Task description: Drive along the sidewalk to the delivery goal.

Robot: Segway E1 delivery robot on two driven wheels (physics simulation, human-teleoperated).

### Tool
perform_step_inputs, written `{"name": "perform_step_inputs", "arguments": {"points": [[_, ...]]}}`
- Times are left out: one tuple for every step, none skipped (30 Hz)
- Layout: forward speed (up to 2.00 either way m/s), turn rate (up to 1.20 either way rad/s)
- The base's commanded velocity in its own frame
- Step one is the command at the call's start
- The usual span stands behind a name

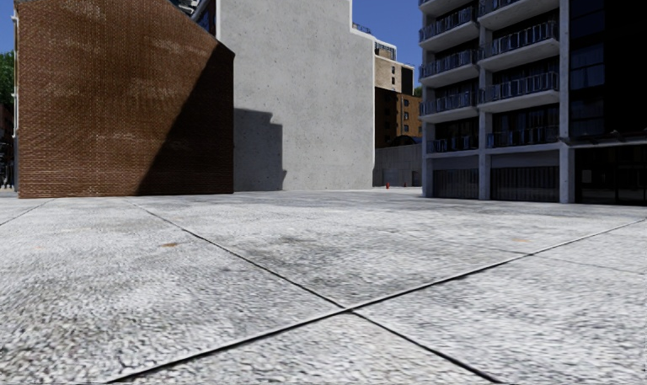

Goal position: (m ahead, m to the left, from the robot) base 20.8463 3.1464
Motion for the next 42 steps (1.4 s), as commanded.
{"name": "perform_step_inputs", "arguments": {"points": [[2.00,0.00],[2.00,0.00],[2.00,0.00],[2.00,0.00],[2.00,0.00],[2.00,0.00],[2.00,0.00],[2.00,0.00],[2.00,0.00],[2.00,0.00],[2.00,0.00],[2.00,0.00],[2.00,0.00],[2.00,0.00],[2.00,0.00],[2.00,0.00],[2.00,0.00],[2.00,0.00],[2.00,0.00],[2.00,0.00],[2.00,0.00],[2.00,0.00],[2.00,0.00],[2.00,0.00],[2.00,0.00],[2.00,0.00],[2.00,0.00],[2.00,0.00],[2.00,0.00],[2.00,0.00],[2.00,0.00],[2.00,0.00],[2.00,0.00],[2.00,0.00],[2.00,0.00],[2.00,0.00],[2.00,0.00],[2.00,0.00],[2.00,0.00],[2.00,0.00],[2.00,0.00],[2.00,0.00]]}}
